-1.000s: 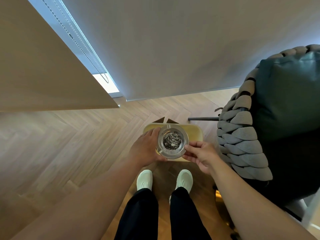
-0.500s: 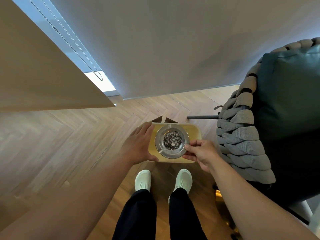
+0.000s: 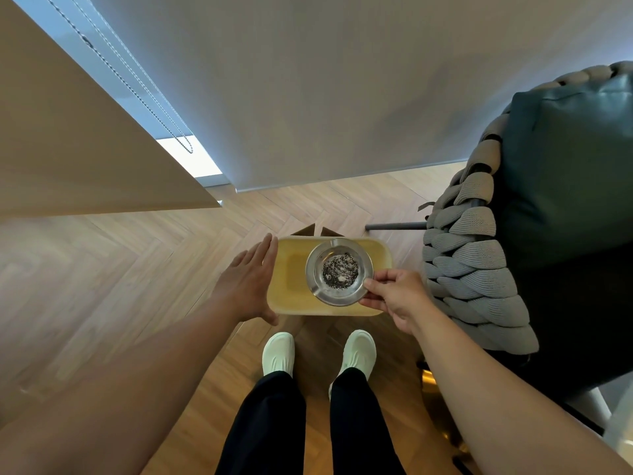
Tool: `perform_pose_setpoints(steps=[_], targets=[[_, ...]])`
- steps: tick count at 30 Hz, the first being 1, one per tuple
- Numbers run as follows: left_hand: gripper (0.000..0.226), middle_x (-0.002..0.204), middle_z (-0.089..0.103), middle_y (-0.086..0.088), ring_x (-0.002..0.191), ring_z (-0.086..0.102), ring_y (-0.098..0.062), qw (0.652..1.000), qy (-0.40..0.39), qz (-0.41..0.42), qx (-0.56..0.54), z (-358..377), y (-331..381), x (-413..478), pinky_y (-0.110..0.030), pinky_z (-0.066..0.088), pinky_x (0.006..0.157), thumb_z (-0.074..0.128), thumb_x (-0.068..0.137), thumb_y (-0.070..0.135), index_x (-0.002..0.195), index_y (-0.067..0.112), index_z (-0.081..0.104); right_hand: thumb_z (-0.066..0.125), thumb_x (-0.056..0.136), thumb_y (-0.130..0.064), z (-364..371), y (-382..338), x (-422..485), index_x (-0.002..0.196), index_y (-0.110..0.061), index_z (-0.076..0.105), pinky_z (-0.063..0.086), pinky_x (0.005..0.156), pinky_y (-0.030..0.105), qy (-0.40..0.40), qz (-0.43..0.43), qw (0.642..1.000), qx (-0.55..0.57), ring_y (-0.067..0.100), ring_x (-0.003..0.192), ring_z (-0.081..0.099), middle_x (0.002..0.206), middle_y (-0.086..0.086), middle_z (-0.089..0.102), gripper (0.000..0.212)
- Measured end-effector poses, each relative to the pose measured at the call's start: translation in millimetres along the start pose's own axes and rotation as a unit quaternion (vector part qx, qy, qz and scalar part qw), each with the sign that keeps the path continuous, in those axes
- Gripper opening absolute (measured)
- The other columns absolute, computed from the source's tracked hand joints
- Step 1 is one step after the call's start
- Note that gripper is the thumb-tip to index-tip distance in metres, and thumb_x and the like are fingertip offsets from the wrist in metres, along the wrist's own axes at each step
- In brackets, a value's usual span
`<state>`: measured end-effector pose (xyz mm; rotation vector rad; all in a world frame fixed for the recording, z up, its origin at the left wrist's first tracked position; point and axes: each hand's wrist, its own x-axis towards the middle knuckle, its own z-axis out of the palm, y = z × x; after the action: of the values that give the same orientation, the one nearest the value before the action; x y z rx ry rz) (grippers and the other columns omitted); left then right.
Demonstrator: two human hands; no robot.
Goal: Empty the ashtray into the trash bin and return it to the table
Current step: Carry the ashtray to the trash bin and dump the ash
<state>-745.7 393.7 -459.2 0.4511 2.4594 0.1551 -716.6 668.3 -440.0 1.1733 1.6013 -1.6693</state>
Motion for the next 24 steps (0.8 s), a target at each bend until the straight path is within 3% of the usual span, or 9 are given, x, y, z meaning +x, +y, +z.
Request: perform_pose_setpoints(steps=[5, 14, 18, 19, 21, 24], targets=[[0.161, 0.166, -0.013, -0.008, 0.153, 0.001, -0.026, 1.000, 0.001, -0.005, 0.013, 2, 3, 2, -0.037, 0.010, 0.121, 0.086, 0.046, 0.067, 0.152, 0.013, -0.022, 0.066, 0.089, 0.005, -1, 2, 3, 0.097, 0.002, 0.062, 0.062, 0.056, 0.028, 0.015, -0.023, 0.999, -0.030, 0.026, 0.074, 0.070, 0.097, 0.022, 0.069, 0.009], [0.158, 0.166, -0.009, -0.011, 0.153, 0.003, -0.028, 0.999, 0.009, -0.017, 0.038, 4, 9, 5, -0.037, 0.011, 0.121, 0.084, 0.050, 0.068, 0.152, 0.009, -0.021, 0.071, 0.088, -0.001, 2, 2, 5, 0.077, -0.019, 0.064, 0.060, 0.060, 0.024, 0.083, -0.174, 0.967, -0.166, 0.016, 0.066, 0.070, 0.082, 0.010, 0.070, 0.022], [0.157, 0.166, -0.008, -0.011, 0.153, 0.003, -0.028, 0.999, 0.011, -0.019, 0.032, 4, 10, 5, -0.037, 0.010, 0.121, 0.085, 0.051, 0.067, 0.152, 0.009, -0.021, 0.074, 0.085, -0.012, 1, 4, -6, 0.080, -0.019, 0.072, 0.046, 0.058, 0.008, 0.101, -0.338, 0.878, -0.324, 0.001, 0.066, 0.062, 0.072, -0.011, 0.066, 0.009], [0.157, 0.166, -0.008, -0.011, 0.153, 0.003, -0.028, 0.999, 0.011, -0.019, 0.029, 4, 10, 5, -0.037, 0.010, 0.121, 0.085, 0.051, 0.067, 0.152, 0.010, -0.020, 0.074, 0.085, -0.009, 1, 5, -9, 0.082, -0.013, 0.074, 0.048, 0.059, 0.011, 0.093, -0.394, 0.843, -0.355, 0.004, 0.065, 0.062, 0.072, -0.007, 0.067, 0.005], [0.156, 0.166, -0.008, -0.011, 0.153, 0.003, -0.027, 0.999, 0.013, -0.018, 0.024, 5, 10, 4, -0.037, 0.010, 0.121, 0.085, 0.052, 0.066, 0.152, 0.010, -0.020, 0.075, 0.082, 0.001, 3, 11, -12, 0.083, -0.003, 0.074, 0.055, 0.060, 0.034, 0.077, -0.502, 0.756, -0.413, 0.022, 0.065, 0.064, 0.073, 0.007, 0.069, 0.003], [0.157, 0.166, -0.008, -0.011, 0.153, 0.002, -0.027, 1.000, 0.015, -0.015, 0.017, 5, 10, 4, -0.036, 0.009, 0.121, 0.086, 0.051, 0.065, 0.152, 0.011, -0.021, 0.072, 0.083, 0.005, 7, 19, -14, 0.081, 0.003, 0.073, 0.057, 0.056, 0.044, 0.073, -0.589, 0.641, -0.487, 0.032, 0.070, 0.066, 0.074, 0.015, 0.069, 0.002]])
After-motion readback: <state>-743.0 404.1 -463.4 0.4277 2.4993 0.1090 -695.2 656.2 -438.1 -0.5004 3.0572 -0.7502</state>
